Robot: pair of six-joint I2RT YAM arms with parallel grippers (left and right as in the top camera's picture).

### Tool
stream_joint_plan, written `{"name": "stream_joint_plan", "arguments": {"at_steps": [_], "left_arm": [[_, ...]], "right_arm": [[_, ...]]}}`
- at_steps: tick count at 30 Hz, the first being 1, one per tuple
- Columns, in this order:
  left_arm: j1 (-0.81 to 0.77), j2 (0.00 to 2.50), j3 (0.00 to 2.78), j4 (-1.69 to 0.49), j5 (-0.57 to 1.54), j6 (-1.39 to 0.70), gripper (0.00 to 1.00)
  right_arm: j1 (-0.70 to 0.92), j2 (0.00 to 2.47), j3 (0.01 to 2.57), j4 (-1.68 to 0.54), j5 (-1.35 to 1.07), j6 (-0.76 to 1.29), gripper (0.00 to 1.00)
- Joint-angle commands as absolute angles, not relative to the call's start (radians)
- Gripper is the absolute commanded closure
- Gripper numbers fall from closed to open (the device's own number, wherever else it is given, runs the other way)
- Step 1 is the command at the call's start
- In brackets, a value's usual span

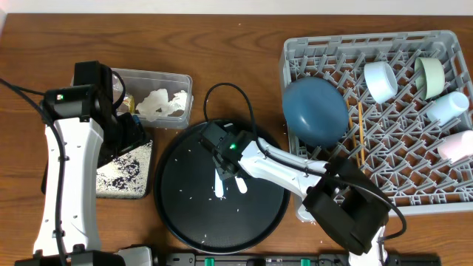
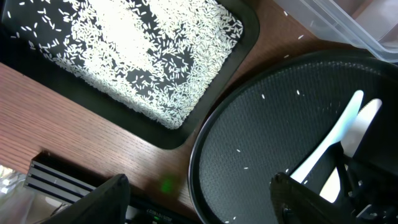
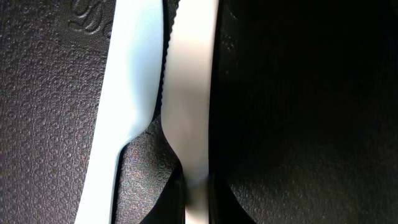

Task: Sort waste into correct bins and load items into the dishwasher rack
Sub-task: 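Carry the white spoon to the rack and release it beside the chopsticks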

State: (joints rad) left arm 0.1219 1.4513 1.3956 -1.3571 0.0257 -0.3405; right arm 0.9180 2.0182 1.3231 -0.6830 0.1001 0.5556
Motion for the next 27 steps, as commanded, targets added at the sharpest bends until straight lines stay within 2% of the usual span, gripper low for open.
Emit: {"name": "stream_joint_plan", "arguments": {"at_steps": [1, 27], "left_arm": [[0.125, 1.451, 1.391, -1.361, 0.018, -0.347, 0.27], [0.125, 1.451, 1.391, -1.361, 0.018, -0.347, 0.27]], "right_arm": [[0.918, 2.079, 1.296, -0.699, 0.127, 0.560, 0.99], [0.915, 1.934, 1.328, -0.820, 0.154, 0.560, 0.99]]}}
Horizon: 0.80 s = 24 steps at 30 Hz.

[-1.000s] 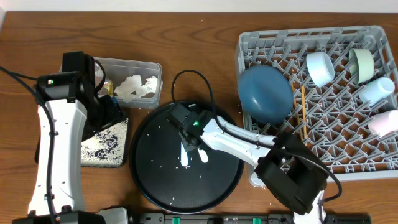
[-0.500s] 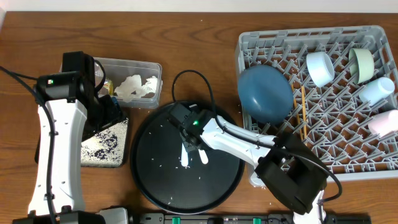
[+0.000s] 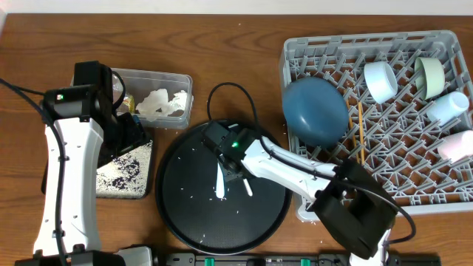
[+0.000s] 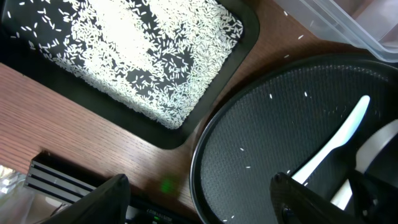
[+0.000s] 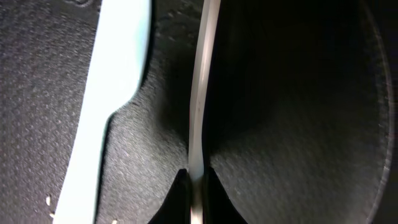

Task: Sort waste into correct bins and load items into the dishwasher rack
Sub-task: 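Carry the white spoon to the rack and release it beside the chopsticks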

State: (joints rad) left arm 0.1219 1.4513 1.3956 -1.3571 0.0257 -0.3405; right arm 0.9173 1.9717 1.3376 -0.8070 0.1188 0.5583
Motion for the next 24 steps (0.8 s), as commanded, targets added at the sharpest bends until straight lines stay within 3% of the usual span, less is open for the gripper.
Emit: {"name": "stream_joint_plan", "arguments": {"at_steps": [1, 12, 24], "left_arm": [[0.125, 1.451, 1.391, -1.361, 0.018, -0.347, 0.27], [0.125, 1.451, 1.391, -1.361, 0.018, -0.347, 0.27], [0.125, 1.451, 1.391, -1.361, 0.018, -0.347, 0.27]], "right_arm": [[0.915, 1.932, 1.328, -0.825, 0.155, 0.560, 0.99], [0.907, 1.900, 1.328, -0.861, 0.154, 0.560, 0.99], [0.778, 1.598, 1.328, -0.955, 0.139, 0.419, 0.99]]}}
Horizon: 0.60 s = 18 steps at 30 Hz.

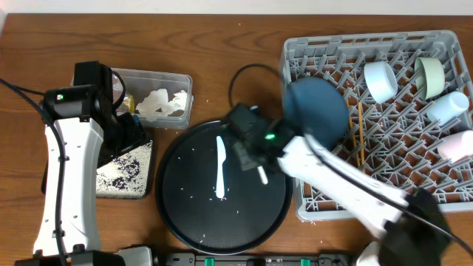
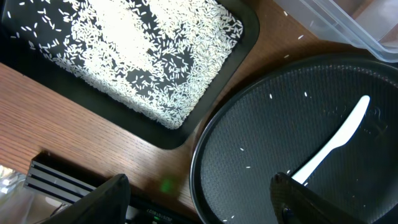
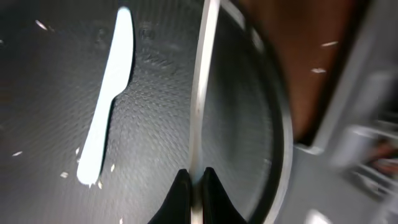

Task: Sort waste into correct bins and load items into the dishwasher rack
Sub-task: 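Carry the white spoon to the rack and release it beside the chopsticks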

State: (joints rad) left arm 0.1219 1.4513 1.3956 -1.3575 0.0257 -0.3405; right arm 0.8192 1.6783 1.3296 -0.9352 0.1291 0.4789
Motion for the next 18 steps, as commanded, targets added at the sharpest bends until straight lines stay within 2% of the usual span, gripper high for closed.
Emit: {"name": "stream_joint_plan", "arguments": {"at_steps": [1, 8, 18], "left_arm": [[0.125, 1.451, 1.391, -1.361, 0.018, -0.347, 0.27], [0.125, 1.451, 1.391, -1.361, 0.018, -0.347, 0.27], [0.125, 1.451, 1.391, -1.361, 0.018, -0.347, 0.27]], "right_arm": [[0.758, 1.568, 1.328, -0.969, 0.139, 0.400, 0.99], [0.535, 1.434, 1.328, -1.079, 0.184, 0.260, 0.99], [0.251, 1.462, 1.327, -1.118, 0.266, 0.019, 0.99]]}}
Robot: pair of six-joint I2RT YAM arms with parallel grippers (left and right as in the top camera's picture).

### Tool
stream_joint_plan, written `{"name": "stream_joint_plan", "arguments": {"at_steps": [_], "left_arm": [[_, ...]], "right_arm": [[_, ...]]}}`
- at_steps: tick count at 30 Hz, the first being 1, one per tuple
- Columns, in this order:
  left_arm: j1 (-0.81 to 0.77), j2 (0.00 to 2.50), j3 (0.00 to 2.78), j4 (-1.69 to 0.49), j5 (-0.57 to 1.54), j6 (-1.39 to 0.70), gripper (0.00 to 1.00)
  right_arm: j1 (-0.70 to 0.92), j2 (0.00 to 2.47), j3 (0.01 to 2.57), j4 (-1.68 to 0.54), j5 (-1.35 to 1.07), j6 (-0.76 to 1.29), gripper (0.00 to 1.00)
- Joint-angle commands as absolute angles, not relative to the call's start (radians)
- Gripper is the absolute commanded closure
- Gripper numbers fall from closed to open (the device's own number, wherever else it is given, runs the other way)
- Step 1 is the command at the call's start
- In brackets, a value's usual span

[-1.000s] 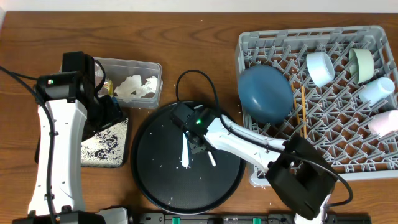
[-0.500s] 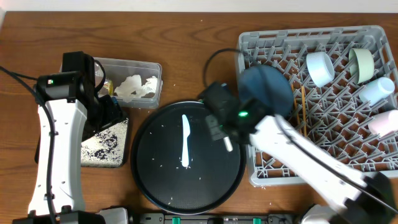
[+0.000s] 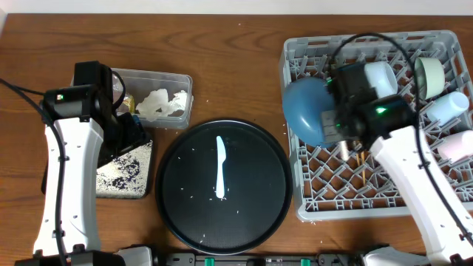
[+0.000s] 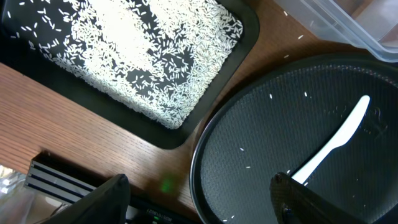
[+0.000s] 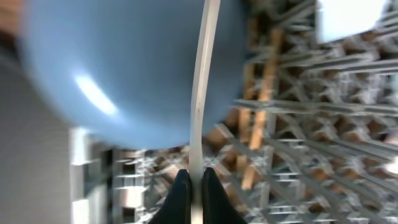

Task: Sort waste into correct bins and load items into the dishwasher rack
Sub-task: 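Carry the white spoon to the rack and release it beside the chopsticks, then move the right gripper to the white plastic knife on the black tray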

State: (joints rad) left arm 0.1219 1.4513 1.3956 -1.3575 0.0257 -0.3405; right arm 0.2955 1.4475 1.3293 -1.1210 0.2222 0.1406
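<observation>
My right gripper (image 5: 194, 186) is shut on a thin white plastic utensil (image 5: 199, 87), seen edge-on. It hangs over the grey dishwasher rack (image 3: 384, 196), next to the blue bowl (image 3: 314, 111). In the overhead view the right gripper (image 3: 344, 145) is over the rack's left-middle part. A white plastic knife (image 3: 219, 168) lies on the round black plate (image 3: 222, 222); the left wrist view also shows the knife (image 4: 336, 140). My left gripper (image 4: 202, 199) is open and holds nothing, above the plate's left rim.
A black tray of rice (image 3: 126, 174) lies left of the plate. Behind it stands a clear container with crumpled paper (image 3: 159, 102). The rack also holds cups (image 3: 380, 80) and wooden chopsticks (image 3: 361, 129). The rack's wall stands just right of the plate.
My right gripper has moved with the white utensil from the plate's right edge to over the rack, beside the blue bowl. The knife, the plate and the left arm are unchanged.
Two white utensils lay side by side on the plate, my right gripper down at the right-hand one. Then it was shut on that one, tilted on edge. Then it held it above the plate's right side, and now over the rack.
</observation>
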Motion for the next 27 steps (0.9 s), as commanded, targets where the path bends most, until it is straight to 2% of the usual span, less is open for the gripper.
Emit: {"name": "stream_joint_plan", "arguments": {"at_steps": [1, 11, 27], "left_arm": [[0.125, 1.451, 1.391, -1.361, 0.017, -0.347, 0.27], [0.125, 1.451, 1.391, -1.361, 0.017, -0.347, 0.27], [0.125, 1.451, 1.391, -1.361, 0.017, -0.346, 0.27]], "right_arm": [[0.231, 1.467, 1.327, -1.114, 0.266, -0.002, 0.99], [0.084, 1.542, 1.326, -1.095, 0.266, -0.095, 0.99], [0.039, 1.703, 1.326, -1.061, 0.310, -0.091, 0.99]]}}
